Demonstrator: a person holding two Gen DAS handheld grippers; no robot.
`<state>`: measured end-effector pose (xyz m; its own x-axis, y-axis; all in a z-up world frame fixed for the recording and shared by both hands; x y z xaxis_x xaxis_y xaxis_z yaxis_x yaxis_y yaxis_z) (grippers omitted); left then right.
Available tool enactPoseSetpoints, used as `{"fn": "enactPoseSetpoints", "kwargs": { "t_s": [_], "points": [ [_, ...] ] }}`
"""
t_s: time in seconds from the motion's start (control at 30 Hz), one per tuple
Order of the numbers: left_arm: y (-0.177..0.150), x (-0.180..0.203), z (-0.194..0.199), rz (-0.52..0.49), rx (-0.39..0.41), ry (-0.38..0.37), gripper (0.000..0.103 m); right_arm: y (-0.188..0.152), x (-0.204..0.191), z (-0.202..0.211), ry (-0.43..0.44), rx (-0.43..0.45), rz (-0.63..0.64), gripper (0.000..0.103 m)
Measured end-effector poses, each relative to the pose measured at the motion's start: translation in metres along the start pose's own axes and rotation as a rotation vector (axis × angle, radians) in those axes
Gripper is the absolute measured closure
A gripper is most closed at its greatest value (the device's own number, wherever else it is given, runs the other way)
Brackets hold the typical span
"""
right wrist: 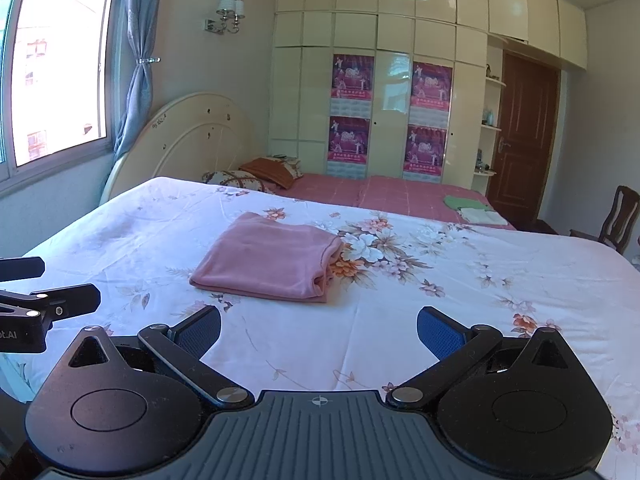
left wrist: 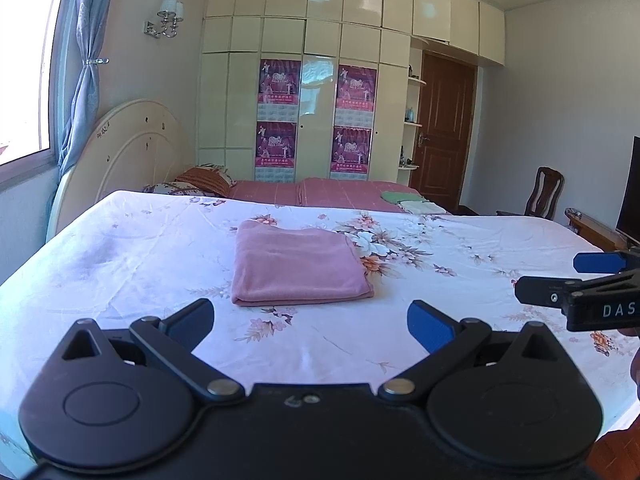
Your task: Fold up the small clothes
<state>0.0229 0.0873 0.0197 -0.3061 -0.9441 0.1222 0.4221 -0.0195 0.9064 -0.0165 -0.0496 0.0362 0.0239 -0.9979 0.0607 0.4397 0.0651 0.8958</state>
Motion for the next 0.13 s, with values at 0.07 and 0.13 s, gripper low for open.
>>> {"fn": "enactPoseSetpoints", "kwargs": {
  "t_s": [0.07, 0.13],
  "points": [
    [-0.0005, 0.0015, -0.0006, 0.001, -0.005, 0.002, 0.001, 0.0001, -0.0005, -0.0002, 0.005, 0.001, 0.000, 0.000],
    [-0.0008, 0.0032, -0.0009, 0.003, -0.009, 0.002, 0.000, -0.0004, -0.0006, -0.0009, 0.008, 0.001, 0.001, 0.000]
  ]
}}
Point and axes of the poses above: each gripper's, at about its wrist camera, not at the fingertips, and z roughly against the way its jaws point, x to its right, y to its top, the point moved 6 cm from there along -z, roughly the way its jaws point, and after that the axes turned 11 degrees about -y, right-handed, at the moved point
